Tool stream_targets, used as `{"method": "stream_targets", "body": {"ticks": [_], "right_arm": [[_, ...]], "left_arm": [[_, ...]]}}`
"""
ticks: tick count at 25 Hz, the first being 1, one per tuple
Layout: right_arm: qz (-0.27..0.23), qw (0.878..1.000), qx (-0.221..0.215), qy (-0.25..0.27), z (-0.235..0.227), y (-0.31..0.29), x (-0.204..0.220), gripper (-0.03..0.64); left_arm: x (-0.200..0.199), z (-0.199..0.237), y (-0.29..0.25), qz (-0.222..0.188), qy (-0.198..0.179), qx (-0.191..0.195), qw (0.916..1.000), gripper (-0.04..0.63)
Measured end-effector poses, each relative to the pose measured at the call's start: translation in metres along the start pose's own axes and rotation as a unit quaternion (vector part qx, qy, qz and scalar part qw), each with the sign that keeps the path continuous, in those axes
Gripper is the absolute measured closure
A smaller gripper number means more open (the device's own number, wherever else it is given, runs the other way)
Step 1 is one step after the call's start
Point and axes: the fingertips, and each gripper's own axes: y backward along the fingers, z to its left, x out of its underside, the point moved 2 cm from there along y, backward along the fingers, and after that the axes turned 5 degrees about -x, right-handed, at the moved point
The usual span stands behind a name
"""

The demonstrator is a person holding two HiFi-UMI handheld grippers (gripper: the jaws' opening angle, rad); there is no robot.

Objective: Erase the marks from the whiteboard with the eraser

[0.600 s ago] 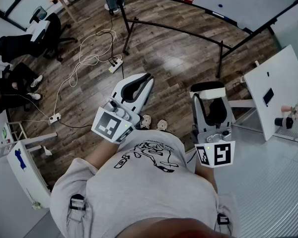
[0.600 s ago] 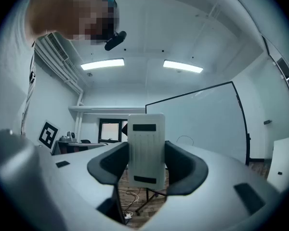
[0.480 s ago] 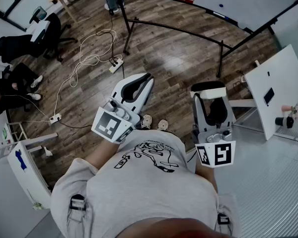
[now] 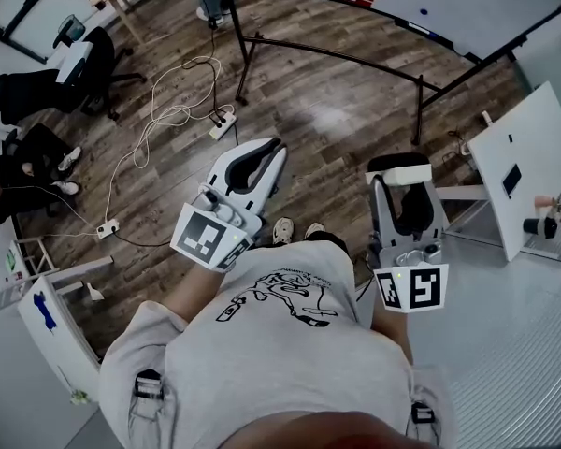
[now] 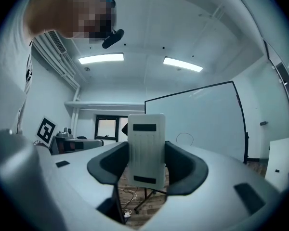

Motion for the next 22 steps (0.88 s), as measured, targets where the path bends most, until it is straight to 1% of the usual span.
{"method": "stream_targets", "body": {"ticks": [6, 11, 15, 22], "right_arm": [[0.006, 1.000, 0.004, 0.003, -0.006, -0.011, 0.002, 0.374], [-0.001, 1.000, 0.002, 0.000, -0.030, -0.022, 0.004, 0.374], [-0.003, 1.000, -0.002, -0.002, -0.056, -0.035, 0.004, 0.374], [-0.004, 1.000, 0.003, 0.012, -0.123, -0.054, 0.000, 0.374]], "left_arm": [[0.002, 0.010, -0.010, 0.003, 0.003, -0.002, 1.0000, 0.549], [0.005, 0.013, -0.038, 0.006, -0.004, -0.009, 0.9999, 0.549], [0.005, 0.012, -0.069, 0.009, -0.010, -0.004, 0.9999, 0.549], [0.008, 0.005, -0.142, 0.004, -0.013, 0.010, 0.9999, 0.549]]}}
